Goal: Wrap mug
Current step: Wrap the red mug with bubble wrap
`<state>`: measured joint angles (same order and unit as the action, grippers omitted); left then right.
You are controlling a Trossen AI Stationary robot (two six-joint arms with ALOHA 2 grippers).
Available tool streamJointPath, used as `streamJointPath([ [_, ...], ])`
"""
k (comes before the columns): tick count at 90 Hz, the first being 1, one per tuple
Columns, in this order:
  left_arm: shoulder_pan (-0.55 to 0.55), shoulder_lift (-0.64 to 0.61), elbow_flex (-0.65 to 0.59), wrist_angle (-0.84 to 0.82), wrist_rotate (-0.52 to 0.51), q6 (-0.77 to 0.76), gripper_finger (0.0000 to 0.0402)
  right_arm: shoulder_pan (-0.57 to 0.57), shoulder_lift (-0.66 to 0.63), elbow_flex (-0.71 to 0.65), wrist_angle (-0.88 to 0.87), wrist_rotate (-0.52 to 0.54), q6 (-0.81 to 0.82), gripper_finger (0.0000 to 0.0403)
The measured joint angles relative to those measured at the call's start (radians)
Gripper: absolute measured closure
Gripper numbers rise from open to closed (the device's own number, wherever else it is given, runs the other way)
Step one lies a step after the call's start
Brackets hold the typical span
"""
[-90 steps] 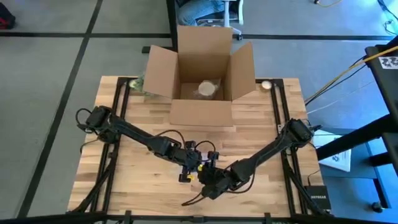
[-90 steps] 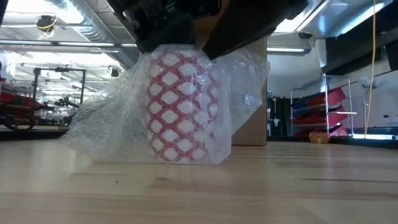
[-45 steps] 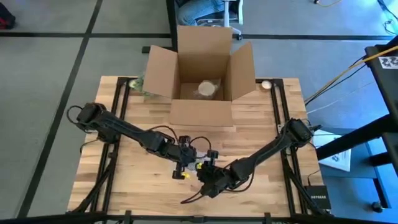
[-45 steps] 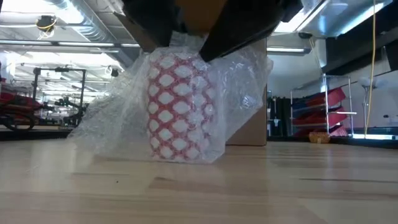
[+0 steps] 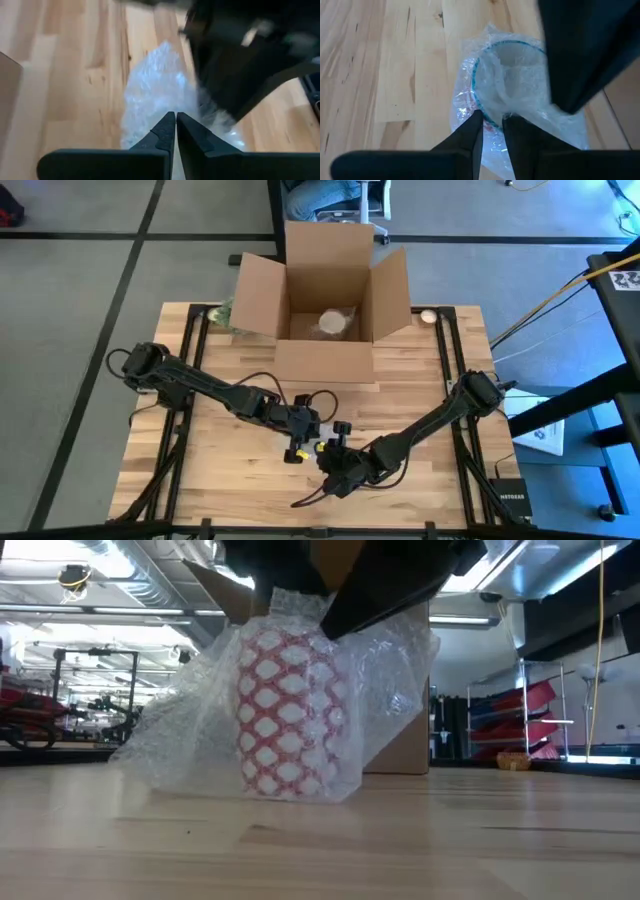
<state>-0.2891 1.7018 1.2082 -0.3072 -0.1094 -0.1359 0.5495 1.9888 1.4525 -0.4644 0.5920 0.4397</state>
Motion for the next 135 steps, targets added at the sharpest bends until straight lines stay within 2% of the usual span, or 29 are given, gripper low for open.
streamJointPath([
  [11, 0.007, 0.025, -0.043, 0.037, 0.038, -0.036, 0.0401, 0.0, 0.0, 0.0, 0.001, 0.001, 0.0, 0.0343],
  [35, 0.0, 0.102, -0.101, 0.133, 0.052, -0.053, 0.0401, 0.0, -0.013, 0.0, -0.007, -0.007, 0.0, 0.0343],
  [60, 0.002, 0.124, -0.103, 0.156, 0.049, -0.06, 0.0401, 0.0, -0.047, 0.096, -0.107, -0.009, -0.002, 0.0343],
  [71, 0.001, 0.125, -0.104, 0.175, 0.047, -0.063, 0.0401, -0.003, -0.043, 0.103, -0.089, 0.019, 0.002, 0.0343],
  [86, 0.002, 0.121, -0.106, 0.184, 0.046, -0.066, 0.0401, -0.021, 0.008, 0.064, -0.032, -0.01, 0.062, 0.0343],
  [108, -0.002, 0.053, -0.103, 0.164, 0.047, -0.077, 0.0401, -0.025, 0.019, 0.029, -0.012, -0.008, 0.13, 0.0343],
  [135, -0.011, -0.12, -0.079, 0.108, 0.058, -0.095, 0.0401, -0.026, 0.015, 0.026, -0.002, 0.002, 0.117, 0.0343],
])
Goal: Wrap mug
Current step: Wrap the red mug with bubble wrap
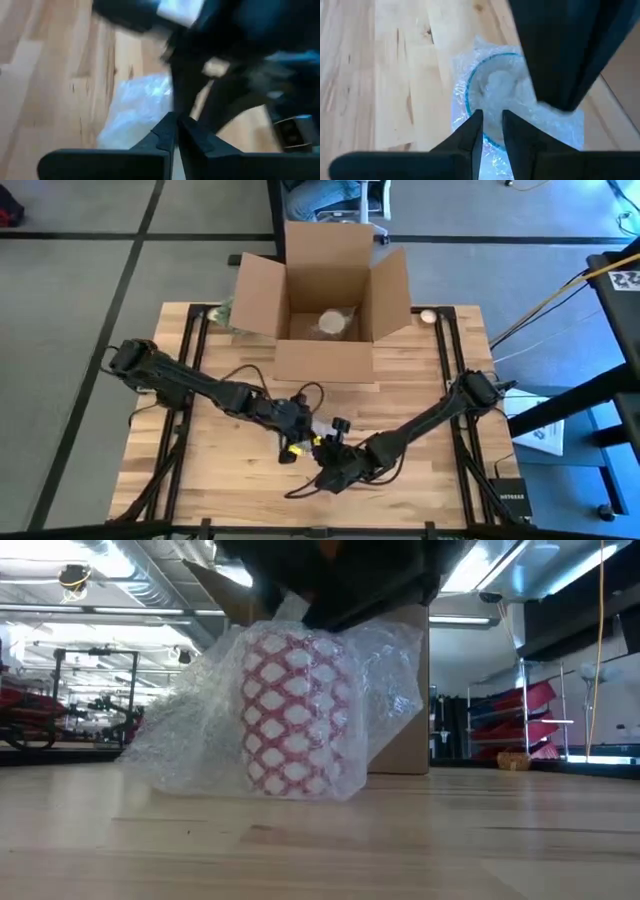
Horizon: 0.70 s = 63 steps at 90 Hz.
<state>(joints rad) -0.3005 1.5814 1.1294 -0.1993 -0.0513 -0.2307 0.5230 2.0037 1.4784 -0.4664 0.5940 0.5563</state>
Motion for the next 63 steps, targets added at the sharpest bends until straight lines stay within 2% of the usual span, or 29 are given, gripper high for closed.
streamJointPath([
  [12, -0.008, 0.004, 0.0, -0.007, 0.02, -0.001, 0.0401, 0.0, 0.0, 0.0, 0.001, 0.0, -0.009, 0.0343],
  [35, -0.008, 0.153, 0.007, 0.002, 0.052, 0.002, 0.0401, 0.003, 0.001, 0.0, -0.005, -0.008, -0.009, 0.0343],
  [52, 0.016, 0.234, 0.009, -0.034, 0.032, -0.005, 0.0401, -0.001, 0.005, 0.018, -0.017, 0.002, -0.021, 0.0343],
  [63, 0.03, 0.241, 0.009, -0.046, 0.021, -0.024, 0.0401, -0.003, 0.006, 0.048, -0.044, -0.005, -0.045, 0.0343],
])
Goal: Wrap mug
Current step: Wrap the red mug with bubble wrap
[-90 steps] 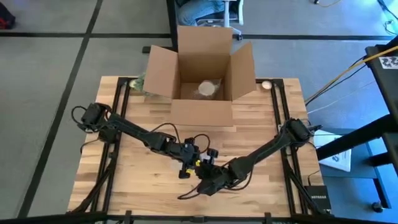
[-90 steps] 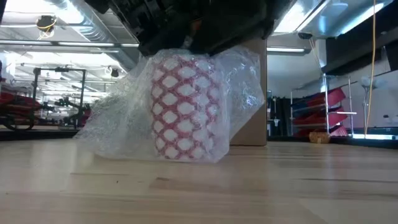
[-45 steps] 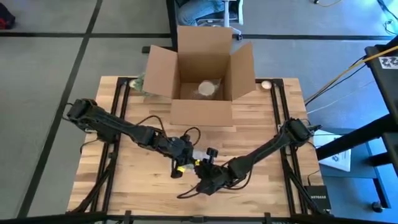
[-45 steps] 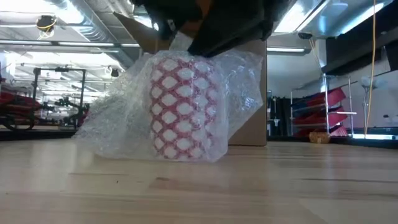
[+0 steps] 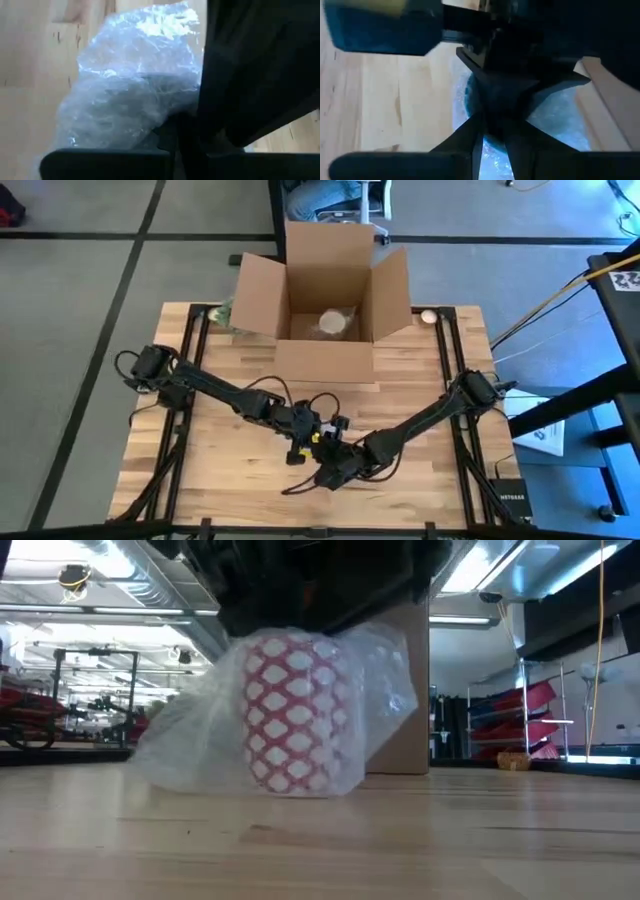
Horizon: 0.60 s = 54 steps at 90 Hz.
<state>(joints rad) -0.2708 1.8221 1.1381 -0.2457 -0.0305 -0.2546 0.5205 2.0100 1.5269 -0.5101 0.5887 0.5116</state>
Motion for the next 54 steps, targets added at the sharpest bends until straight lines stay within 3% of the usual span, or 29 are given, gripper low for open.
streamJointPath([
  [21, 0.013, 0.0, -0.002, -0.007, 0.007, -0.008, 0.0401, 0.01, -0.031, 0.141, -0.212, -0.029, -0.01, 0.0343],
  [31, 0.011, 0.0, -0.002, -0.007, 0.009, -0.008, 0.0401, 0.021, -0.069, 0.166, -0.376, 0.019, 0.073, 0.0343],
  [43, 0.004, 0.0, -0.003, -0.006, 0.016, -0.004, 0.0401, 0.023, -0.111, 0.096, -0.577, 0.071, 0.251, 0.0343],
  [54, -0.002, -0.002, -0.004, -0.006, 0.021, 0.004, 0.0401, 0.022, -0.13, -0.039, -0.524, 0.062, 0.293, 0.0343],
])
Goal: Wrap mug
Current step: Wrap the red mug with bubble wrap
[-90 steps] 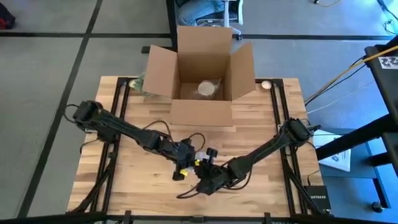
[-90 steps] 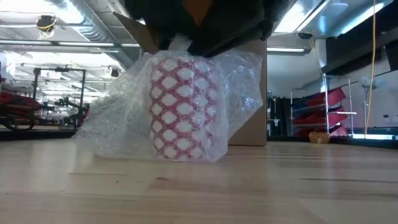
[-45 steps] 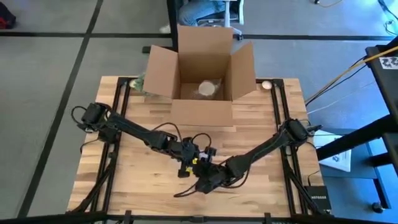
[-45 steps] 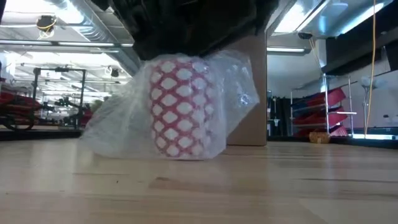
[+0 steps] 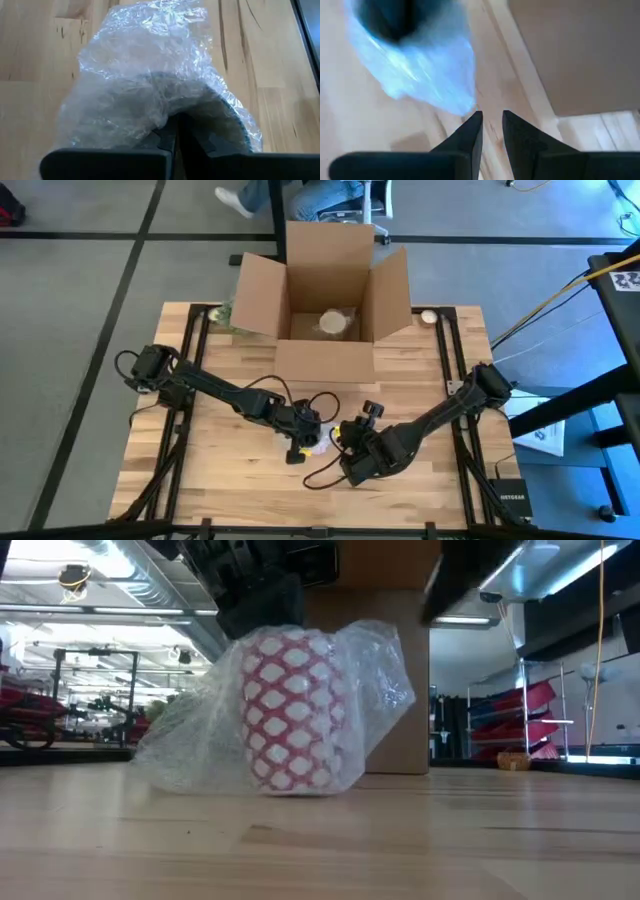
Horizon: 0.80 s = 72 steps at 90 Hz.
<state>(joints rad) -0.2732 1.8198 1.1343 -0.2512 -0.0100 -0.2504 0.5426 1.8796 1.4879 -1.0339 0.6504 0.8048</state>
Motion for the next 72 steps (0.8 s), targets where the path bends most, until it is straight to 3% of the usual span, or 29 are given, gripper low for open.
streamJointPath([
  [12, -0.002, 0.0, 0.0, 0.002, 0.002, 0.002, 0.0401, -0.015, -0.002, -0.129, 0.225, -0.021, -0.082, 0.0343],
  [21, -0.002, 0.0, -0.001, 0.001, 0.007, 0.002, 0.0401, -0.014, -0.002, -0.146, 0.374, -0.005, -0.15, 0.0343],
  [36, -0.003, 0.0, -0.001, 0.005, 0.012, -0.002, 0.0401, -0.006, -0.005, -0.067, 0.394, 0.036, -0.249, 0.0343],
  [58, -0.004, 0.001, -0.002, 0.003, 0.012, -0.004, 0.0401, -0.023, 0.018, -0.062, 0.572, -0.038, -0.379, 0.0343],
  [72, -0.004, 0.002, -0.003, 0.002, 0.014, -0.006, 0.0401, -0.058, 0.061, -0.057, 0.596, -0.091, -0.383, 0.0343],
])
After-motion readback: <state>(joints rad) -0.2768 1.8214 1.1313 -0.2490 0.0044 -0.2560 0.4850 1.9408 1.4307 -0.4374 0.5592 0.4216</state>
